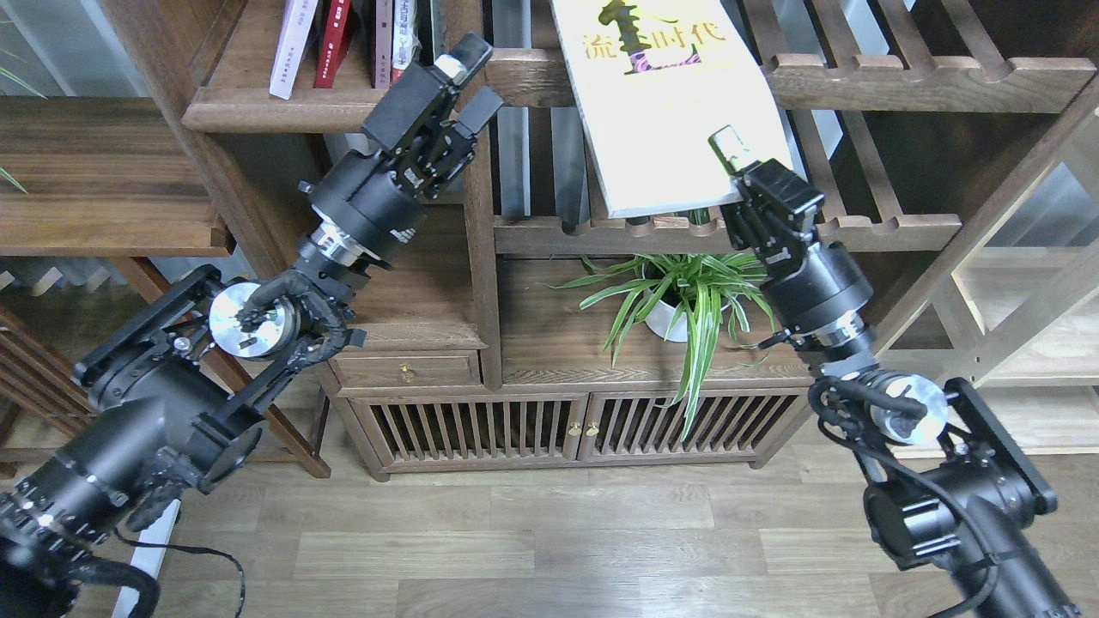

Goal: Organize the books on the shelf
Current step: 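Grasp the yellow-green book's top edge with the left gripper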

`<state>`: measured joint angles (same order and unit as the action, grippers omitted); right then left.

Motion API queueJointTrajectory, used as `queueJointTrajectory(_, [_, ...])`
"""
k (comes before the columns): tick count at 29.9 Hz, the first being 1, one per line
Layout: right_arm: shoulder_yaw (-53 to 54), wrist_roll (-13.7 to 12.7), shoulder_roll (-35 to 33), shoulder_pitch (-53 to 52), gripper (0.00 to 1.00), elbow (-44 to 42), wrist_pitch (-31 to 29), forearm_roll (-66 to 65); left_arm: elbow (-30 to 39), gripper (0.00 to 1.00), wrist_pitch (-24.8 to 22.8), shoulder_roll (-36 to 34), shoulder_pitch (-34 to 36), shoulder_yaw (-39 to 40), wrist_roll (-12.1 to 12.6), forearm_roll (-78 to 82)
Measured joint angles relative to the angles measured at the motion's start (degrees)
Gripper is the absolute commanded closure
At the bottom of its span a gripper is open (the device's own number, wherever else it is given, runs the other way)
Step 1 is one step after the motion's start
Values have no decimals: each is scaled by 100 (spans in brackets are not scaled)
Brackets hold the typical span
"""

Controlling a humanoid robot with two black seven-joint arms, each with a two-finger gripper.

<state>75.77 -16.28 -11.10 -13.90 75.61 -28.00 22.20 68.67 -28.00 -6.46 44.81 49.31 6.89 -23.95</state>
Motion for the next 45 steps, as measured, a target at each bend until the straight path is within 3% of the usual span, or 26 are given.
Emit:
queueJointTrajectory(5, [-59, -7, 99, -24, 99, 12, 0, -48, -119, 2, 0, 146, 91, -8, 160, -2])
queueJointTrajectory(11, [-62, -7, 116, -52, 99, 41, 0, -75, -134, 2, 23, 102, 76, 1, 528, -5])
queueJointTrajectory(18, [-62, -4, 126, -57, 98, 41, 0, -84, -169, 2, 261, 14, 39, 31, 637, 3])
queueJointTrajectory(25, [-62, -1, 188, -90, 98, 41, 0, -93, -252, 2, 686, 7, 109, 97, 647, 1])
queueJointTrajectory(33, [-66, -7, 291, -134, 98, 42, 0, -163, -294, 2, 1582, 441, 436, 358, 694, -91])
queueJointTrajectory(45, [-71, -7, 480, -175, 98, 42, 0, -380, -512, 5, 2175, 592, 748, 506, 1461, -171])
